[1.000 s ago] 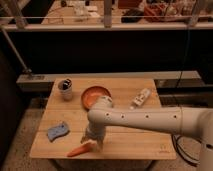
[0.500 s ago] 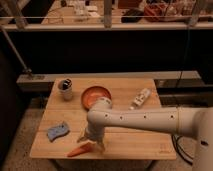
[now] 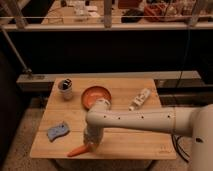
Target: Place the pepper in the ceramic bowl
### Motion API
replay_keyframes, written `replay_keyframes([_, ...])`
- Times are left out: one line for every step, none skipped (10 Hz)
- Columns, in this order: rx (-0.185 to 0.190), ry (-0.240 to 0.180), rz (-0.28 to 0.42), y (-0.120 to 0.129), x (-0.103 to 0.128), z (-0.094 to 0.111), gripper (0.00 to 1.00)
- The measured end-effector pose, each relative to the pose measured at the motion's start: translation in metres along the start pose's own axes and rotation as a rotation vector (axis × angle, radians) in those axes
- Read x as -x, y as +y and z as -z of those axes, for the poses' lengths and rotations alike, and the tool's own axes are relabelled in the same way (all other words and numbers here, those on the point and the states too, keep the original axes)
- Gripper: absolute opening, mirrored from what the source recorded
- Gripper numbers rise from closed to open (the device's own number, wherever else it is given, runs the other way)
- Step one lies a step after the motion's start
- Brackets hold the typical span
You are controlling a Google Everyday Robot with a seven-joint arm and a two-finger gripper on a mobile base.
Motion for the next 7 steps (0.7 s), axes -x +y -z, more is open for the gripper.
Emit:
replay_keyframes([0.001,0.002,0.001,0.002,0.001,-0.001,0.35])
replay_keyframes([0.001,0.005,0.001,0.003,0.002,0.001,0.27])
replay_keyframes([-0.002,0.01,-0.004,0.002,0.002,0.01,0.19])
replay_keyframes([-0.002,0.012,-0.003,0.001,0.001,0.017,0.18])
replay_keyframes([0.0,0.013,-0.002,0.001,0.001,0.019,0.18])
replay_keyframes([0.0,0.014,0.001,0.002,0.0,0.019,0.18])
replay_keyframes([-0.001,0.015,0.006,0.002,-0.002,0.017,0.2])
